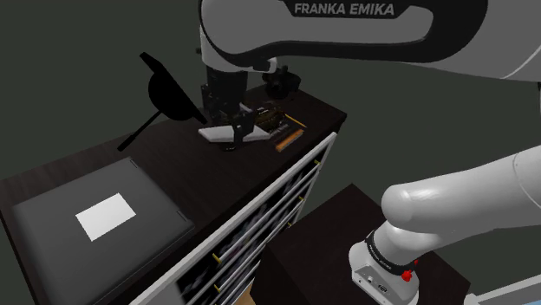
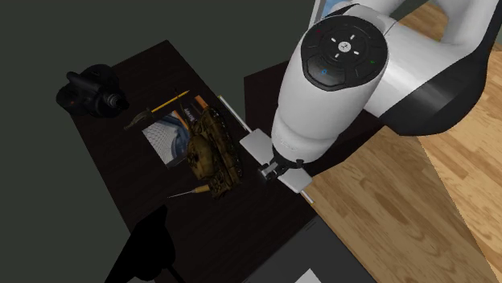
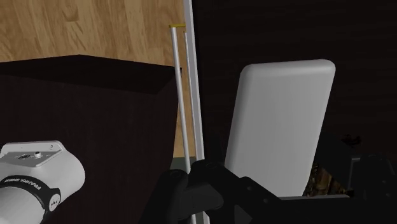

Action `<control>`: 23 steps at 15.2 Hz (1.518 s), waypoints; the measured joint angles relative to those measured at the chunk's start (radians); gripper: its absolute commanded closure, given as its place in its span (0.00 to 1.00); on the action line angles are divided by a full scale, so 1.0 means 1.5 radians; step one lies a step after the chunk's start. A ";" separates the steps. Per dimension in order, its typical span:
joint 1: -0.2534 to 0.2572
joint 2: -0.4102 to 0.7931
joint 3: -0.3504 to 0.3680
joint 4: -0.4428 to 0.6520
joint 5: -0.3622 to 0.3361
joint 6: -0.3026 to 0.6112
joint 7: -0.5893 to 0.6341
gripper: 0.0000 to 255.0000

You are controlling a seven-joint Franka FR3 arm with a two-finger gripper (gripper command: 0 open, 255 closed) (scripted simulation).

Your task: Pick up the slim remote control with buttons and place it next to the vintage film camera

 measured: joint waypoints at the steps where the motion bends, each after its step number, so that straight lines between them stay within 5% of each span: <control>1: 0.001 -0.002 -0.010 0.000 0.000 -0.004 -0.008 1.00; 11: 0.012 -0.051 -0.182 -0.084 -0.003 -0.006 -0.181 1.00; 23: -0.056 -0.007 -0.299 -0.097 -0.068 0.016 -0.347 1.00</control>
